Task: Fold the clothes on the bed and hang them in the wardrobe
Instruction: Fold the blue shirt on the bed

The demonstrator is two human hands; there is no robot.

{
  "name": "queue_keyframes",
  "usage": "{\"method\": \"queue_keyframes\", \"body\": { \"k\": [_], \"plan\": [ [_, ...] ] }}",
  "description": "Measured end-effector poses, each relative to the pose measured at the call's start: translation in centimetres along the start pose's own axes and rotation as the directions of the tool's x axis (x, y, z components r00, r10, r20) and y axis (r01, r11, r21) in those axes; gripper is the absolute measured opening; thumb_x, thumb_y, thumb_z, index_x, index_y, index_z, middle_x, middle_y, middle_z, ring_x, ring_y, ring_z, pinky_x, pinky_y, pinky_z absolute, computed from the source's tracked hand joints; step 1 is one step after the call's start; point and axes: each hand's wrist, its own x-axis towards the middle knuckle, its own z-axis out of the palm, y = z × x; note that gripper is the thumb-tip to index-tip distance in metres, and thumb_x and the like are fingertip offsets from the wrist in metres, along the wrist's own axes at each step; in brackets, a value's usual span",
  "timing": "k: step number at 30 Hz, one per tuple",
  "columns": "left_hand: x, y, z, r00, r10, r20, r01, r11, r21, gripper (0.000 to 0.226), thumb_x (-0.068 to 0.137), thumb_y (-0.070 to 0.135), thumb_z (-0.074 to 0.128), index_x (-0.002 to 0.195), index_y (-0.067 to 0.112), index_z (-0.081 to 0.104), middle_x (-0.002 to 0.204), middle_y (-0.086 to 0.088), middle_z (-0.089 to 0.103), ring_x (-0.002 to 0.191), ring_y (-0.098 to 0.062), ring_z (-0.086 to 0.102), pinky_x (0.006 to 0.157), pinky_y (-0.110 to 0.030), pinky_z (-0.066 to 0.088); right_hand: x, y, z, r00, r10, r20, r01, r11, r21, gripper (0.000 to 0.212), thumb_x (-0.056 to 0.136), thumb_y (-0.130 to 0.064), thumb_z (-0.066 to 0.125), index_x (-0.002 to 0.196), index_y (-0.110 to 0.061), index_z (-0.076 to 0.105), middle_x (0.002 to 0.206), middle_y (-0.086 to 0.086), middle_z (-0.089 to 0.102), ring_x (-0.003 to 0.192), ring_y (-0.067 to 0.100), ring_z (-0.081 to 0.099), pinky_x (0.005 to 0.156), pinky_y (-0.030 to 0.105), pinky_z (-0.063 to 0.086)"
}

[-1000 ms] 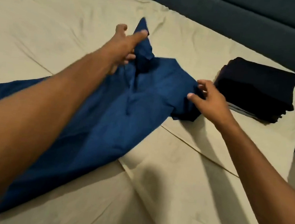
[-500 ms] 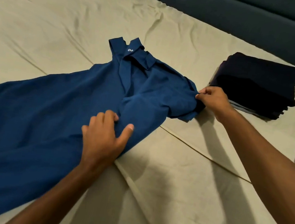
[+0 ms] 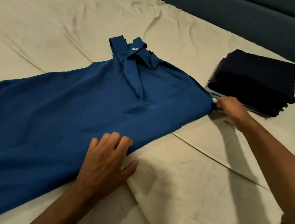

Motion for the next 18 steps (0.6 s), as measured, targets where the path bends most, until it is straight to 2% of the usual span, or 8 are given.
{"method": "queue_keyframes", "body": {
  "k": [3, 5, 6, 9, 11, 14, 16, 18],
  "plan": [
    [0.0, -0.5, 0.7, 0.998, -0.026, 0.055, 0.021, 0.996, 0.082, 0.03, 0.079, 0.046, 0.057, 0.097, 0.022, 0.055, 0.084, 0.003, 0.048, 0.072, -0.021, 0.046, 0.062, -0.037, 0.036, -0.2, -0.6, 0.8, 0.999, -0.015, 0.049, 0.009, 0.992, 0.124, 0.021, 0.092, -0.04, 0.055, 0.096, -0.023, 0.066, 0.088, -0.001, 0.062, 0.085, 0.019, 0.057, 0.077, 0.036, 0.044],
    [0.2, -0.6, 1.1, 0.999, -0.023, 0.029, 0.02, 0.995, 0.093, 0.013, 0.079, 0.023, 0.067, 0.086, 0.02, 0.057, 0.079, 0.003, 0.047, 0.068, -0.021, 0.044, 0.059, -0.036, 0.033, 0.1, -1.0, 1.0, 0.997, -0.074, 0.021, 0.07, 0.986, 0.154, 0.016, 0.088, -0.033, 0.063, 0.076, -0.022, 0.067, 0.073, -0.005, 0.06, 0.076, 0.015, 0.053, 0.069, 0.031, 0.042],
    [0.2, -0.5, 1.2, 1.0, -0.022, 0.013, 0.021, 0.996, 0.084, 0.013, 0.078, 0.014, 0.068, 0.082, 0.019, 0.056, 0.076, 0.003, 0.046, 0.066, -0.021, 0.043, 0.057, -0.036, 0.032, 0.4, -1.0, 0.9, 0.998, -0.057, -0.033, 0.062, 0.977, 0.204, 0.018, 0.085, -0.024, 0.064, 0.068, -0.02, 0.063, 0.067, -0.004, 0.056, 0.073, 0.015, 0.05, 0.067, 0.03, 0.039],
    [0.2, -0.2, 0.8, 1.0, 0.009, -0.011, -0.009, 1.0, 0.026, 0.011, 0.079, 0.01, 0.063, 0.078, 0.018, 0.055, 0.073, 0.002, 0.045, 0.063, -0.02, 0.042, 0.055, -0.037, 0.035, 0.8, -0.6, 0.6, 0.978, 0.129, -0.162, -0.064, 0.932, 0.357, 0.007, 0.077, -0.02, 0.059, 0.078, -0.014, 0.062, 0.077, 0.005, 0.056, 0.079, 0.023, 0.052, 0.071, 0.036, 0.039],
    [0.1, -0.3, 0.9, 0.998, 0.046, 0.05, -0.047, 0.999, 0.023, 0.01, 0.079, 0.014, 0.062, 0.08, 0.021, 0.055, 0.074, 0.004, 0.045, 0.062, -0.02, 0.044, 0.054, -0.036, 0.035, 1.0, 0.7, 0.8, 0.96, 0.19, -0.205, -0.161, 0.976, 0.148, 0.03, 0.078, -0.024, 0.055, 0.098, -0.005, 0.066, 0.096, 0.016, 0.062, 0.094, 0.034, 0.058, 0.08, 0.04, 0.044],
    [-0.1, -0.8, 1.3, 0.991, 0.035, 0.129, -0.034, 0.999, -0.011, 0.01, 0.077, 0.019, 0.061, 0.085, 0.025, 0.057, 0.075, 0.006, 0.047, 0.063, -0.019, 0.048, 0.054, -0.036, 0.039, 0.5, 2.2, 2.4, 0.952, 0.097, -0.29, -0.166, 0.961, -0.222, 0.041, 0.087, -0.028, 0.047, 0.112, 0.0, 0.064, 0.116, 0.023, 0.06, 0.115, 0.041, 0.051, 0.097, 0.048, 0.04],
    [-0.1, -0.9, 1.0, 0.989, 0.04, 0.141, -0.03, 0.997, -0.071, 0.006, 0.083, 0.025, 0.055, 0.088, 0.026, 0.058, 0.078, 0.008, 0.048, 0.065, -0.018, 0.051, 0.056, -0.037, 0.043, 0.0, 2.3, 3.1, 0.951, 0.022, -0.309, -0.129, 0.935, -0.33, 0.039, 0.091, -0.029, 0.045, 0.114, -0.003, 0.063, 0.124, 0.023, 0.055, 0.121, 0.04, 0.045, 0.098, 0.051, 0.037],
    [-0.4, -1.0, 0.3, 0.99, 0.054, 0.131, -0.039, 0.992, -0.116, 0.016, 0.089, 0.037, 0.049, 0.093, 0.028, 0.06, 0.082, 0.01, 0.05, 0.07, -0.015, 0.05, 0.059, -0.035, 0.042, -1.1, 1.5, 3.4, 0.94, 0.01, -0.34, -0.119, 0.946, -0.301, 0.03, 0.093, -0.023, 0.049, 0.116, -0.007, 0.06, 0.131, 0.021, 0.049, 0.124, 0.041, 0.042, 0.099, 0.052, 0.036]
  ]
}}
